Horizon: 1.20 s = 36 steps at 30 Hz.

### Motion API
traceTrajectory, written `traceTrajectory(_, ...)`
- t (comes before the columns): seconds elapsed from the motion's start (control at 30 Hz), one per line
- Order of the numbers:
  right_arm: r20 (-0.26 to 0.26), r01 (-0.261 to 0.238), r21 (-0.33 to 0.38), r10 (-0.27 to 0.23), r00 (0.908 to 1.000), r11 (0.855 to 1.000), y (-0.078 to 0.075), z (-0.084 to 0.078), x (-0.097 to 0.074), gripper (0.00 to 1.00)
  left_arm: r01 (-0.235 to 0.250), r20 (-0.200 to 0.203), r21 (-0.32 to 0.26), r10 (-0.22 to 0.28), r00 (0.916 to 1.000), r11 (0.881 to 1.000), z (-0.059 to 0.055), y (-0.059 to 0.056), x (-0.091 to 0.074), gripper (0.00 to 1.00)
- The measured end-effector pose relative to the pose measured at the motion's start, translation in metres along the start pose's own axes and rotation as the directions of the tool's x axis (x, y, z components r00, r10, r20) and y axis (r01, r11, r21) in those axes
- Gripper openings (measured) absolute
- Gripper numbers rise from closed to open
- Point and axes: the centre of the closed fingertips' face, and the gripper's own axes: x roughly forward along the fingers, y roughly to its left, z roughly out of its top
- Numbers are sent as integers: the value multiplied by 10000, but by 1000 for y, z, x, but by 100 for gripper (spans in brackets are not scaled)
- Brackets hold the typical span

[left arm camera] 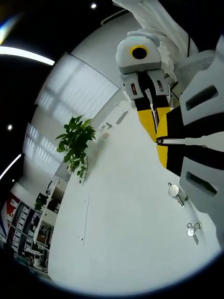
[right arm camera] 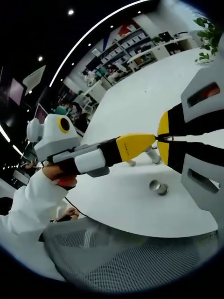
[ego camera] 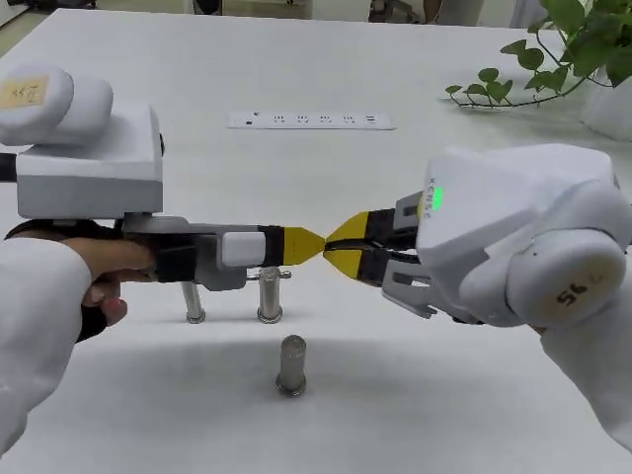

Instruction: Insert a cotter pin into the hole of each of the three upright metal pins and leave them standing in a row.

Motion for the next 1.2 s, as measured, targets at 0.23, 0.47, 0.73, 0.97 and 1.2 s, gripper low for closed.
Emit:
traceTrajectory(0.23, -81, -38, 672, 44, 10000, 9977, 8, -4, 1, 6, -65, -284, 489, 79, 9996, 9988, -9, -1, 0, 0)
traceTrajectory(0.47, -762, -461, 1549, 585, 9954, 9869, 23, -32, 1, 26, 72, -292, 1230, -36, 9996, 9924, -8, -4, -5, 0)
traceTrajectory(0.73, 44, -1313, 3494, 1385, 9904, 9277, 29, -33, -2, 26, 773, -224, 3422, -741, 9970, 9364, -6, -23, -11, 0)
traceTrajectory(0.97, 1553, -2666, 4767, 2182, 9635, 8377, 37, -19, -8, 23, 1364, -887, 4957, -1062, 9904, 8577, -18, -31, -15, 0)
traceTrajectory(1.2, 1965, -3201, 5012, 2545, 9469, 8040, 48, -14, -12, 12, 2042, -1243, 5623, -1623, 9789, 8013, -21, -35, -17, 0)
